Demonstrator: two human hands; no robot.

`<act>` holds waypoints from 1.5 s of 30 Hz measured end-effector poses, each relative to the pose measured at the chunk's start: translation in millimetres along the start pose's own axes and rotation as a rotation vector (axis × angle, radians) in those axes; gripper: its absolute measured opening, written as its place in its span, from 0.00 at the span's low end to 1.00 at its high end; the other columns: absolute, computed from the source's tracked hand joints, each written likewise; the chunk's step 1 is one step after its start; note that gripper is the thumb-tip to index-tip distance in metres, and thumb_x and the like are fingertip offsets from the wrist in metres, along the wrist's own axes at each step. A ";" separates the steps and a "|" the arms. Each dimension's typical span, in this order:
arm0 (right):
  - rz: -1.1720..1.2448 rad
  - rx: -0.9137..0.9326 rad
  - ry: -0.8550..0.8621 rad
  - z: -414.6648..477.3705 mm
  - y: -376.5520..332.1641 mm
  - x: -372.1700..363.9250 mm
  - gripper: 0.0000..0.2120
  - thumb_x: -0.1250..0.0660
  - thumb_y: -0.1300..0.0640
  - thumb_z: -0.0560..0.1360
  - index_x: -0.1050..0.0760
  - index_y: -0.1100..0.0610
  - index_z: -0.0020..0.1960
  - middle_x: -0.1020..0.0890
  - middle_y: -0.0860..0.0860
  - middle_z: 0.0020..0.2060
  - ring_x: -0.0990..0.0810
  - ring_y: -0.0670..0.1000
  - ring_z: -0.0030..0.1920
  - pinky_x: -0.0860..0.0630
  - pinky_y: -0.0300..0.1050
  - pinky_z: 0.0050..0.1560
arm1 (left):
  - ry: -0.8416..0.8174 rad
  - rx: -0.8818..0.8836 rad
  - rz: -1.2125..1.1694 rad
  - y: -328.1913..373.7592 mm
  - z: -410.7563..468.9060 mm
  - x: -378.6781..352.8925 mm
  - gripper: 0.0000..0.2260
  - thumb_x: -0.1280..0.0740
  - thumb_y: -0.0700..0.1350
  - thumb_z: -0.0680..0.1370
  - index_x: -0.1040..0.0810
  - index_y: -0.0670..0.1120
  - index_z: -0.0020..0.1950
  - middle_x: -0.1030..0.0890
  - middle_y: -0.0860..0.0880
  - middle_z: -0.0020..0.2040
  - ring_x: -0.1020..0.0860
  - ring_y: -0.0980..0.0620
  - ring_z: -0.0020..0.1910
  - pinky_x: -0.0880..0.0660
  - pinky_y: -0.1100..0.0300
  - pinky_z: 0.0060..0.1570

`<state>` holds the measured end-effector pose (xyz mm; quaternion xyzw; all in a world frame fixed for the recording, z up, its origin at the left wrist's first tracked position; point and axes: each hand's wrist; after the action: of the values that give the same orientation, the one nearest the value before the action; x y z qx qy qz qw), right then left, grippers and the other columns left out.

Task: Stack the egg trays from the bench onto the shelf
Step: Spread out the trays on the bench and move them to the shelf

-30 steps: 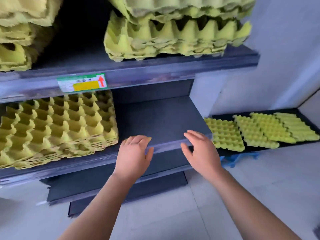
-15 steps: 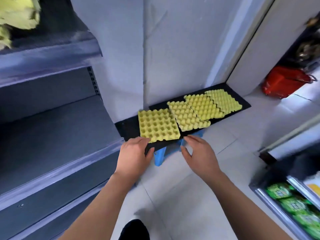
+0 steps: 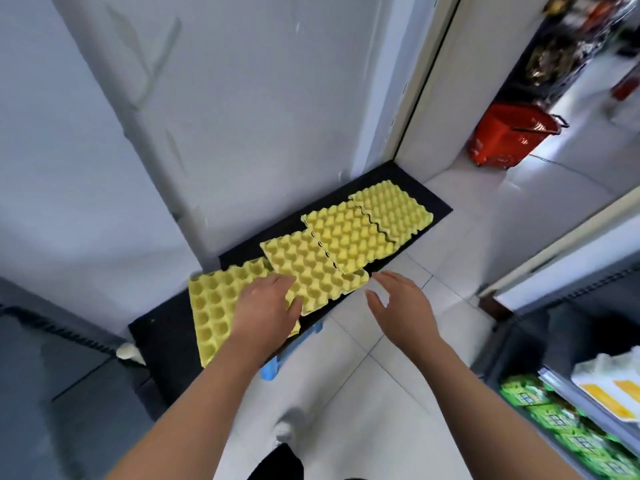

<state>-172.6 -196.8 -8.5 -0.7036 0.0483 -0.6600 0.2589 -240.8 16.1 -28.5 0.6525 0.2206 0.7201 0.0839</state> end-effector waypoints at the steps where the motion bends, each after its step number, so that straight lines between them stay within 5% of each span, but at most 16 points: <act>1: 0.002 -0.016 0.000 15.4 9.1 3.4 0.19 0.37 0.51 0.78 0.27 0.56 0.67 0.25 0.52 0.66 0.29 0.52 0.66 0.35 0.43 0.65 | -0.018 -0.005 0.002 7.1 20.7 -4.4 0.18 0.37 0.52 0.79 0.26 0.49 0.68 0.23 0.50 0.64 0.26 0.47 0.63 0.32 0.53 0.62; 9: -0.010 -0.107 -0.035 138.1 115.1 23.4 0.20 0.38 0.51 0.78 0.28 0.57 0.68 0.26 0.53 0.67 0.30 0.52 0.68 0.38 0.43 0.67 | -0.114 -0.030 0.004 72.9 158.8 -68.0 0.19 0.39 0.52 0.80 0.28 0.49 0.70 0.24 0.50 0.65 0.26 0.49 0.63 0.31 0.56 0.60; 19: -0.012 -0.064 -0.209 307.2 269.0 31.2 0.21 0.39 0.52 0.79 0.30 0.58 0.70 0.27 0.52 0.68 0.31 0.51 0.68 0.38 0.40 0.66 | -0.223 0.244 -0.109 163.1 302.7 -193.6 0.20 0.36 0.51 0.79 0.28 0.48 0.70 0.24 0.49 0.65 0.27 0.48 0.64 0.30 0.54 0.61; 24: -0.019 -0.059 -0.272 380.9 318.8 1.3 0.19 0.38 0.52 0.79 0.29 0.58 0.67 0.24 0.53 0.62 0.28 0.52 0.63 0.34 0.42 0.61 | -0.284 0.350 -0.116 170.4 366.4 -248.5 0.21 0.37 0.52 0.79 0.30 0.49 0.72 0.25 0.50 0.65 0.28 0.48 0.65 0.29 0.53 0.60; 29: -0.033 -0.088 -0.340 444.9 365.2 -45.8 0.21 0.38 0.51 0.79 0.31 0.56 0.70 0.28 0.52 0.67 0.32 0.51 0.68 0.35 0.44 0.65 | -0.341 0.446 -0.157 160.0 425.6 -301.2 0.22 0.36 0.51 0.79 0.32 0.49 0.73 0.27 0.50 0.67 0.27 0.49 0.65 0.28 0.51 0.61; 35: -0.075 -0.168 -0.432 506.1 424.1 -106.9 0.25 0.38 0.46 0.77 0.35 0.52 0.72 0.36 0.55 0.72 0.34 0.54 0.69 0.31 0.49 0.62 | -0.482 0.541 -0.145 146.0 472.3 -369.8 0.28 0.36 0.53 0.79 0.42 0.49 0.77 0.32 0.48 0.71 0.30 0.47 0.67 0.28 0.52 0.60; 45: -0.160 -0.150 -0.624 582.2 502.3 -181.1 0.37 0.35 0.38 0.73 0.46 0.46 0.76 0.51 0.62 0.76 0.49 0.62 0.75 0.42 0.57 0.73 | -0.486 0.777 -0.192 151.7 492.8 -454.2 0.42 0.35 0.57 0.77 0.61 0.48 0.78 0.46 0.44 0.76 0.33 0.41 0.70 0.30 0.46 0.61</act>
<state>497.6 -380.2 -384.1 -0.8905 -0.0404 -0.4255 0.1557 326.9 -201.7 -348.4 0.7619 0.5074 0.3995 -0.0509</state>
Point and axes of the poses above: each hand's wrist, its own z-axis towards the middle knuckle, its own x-axis out of the back of the hand, y = z × x
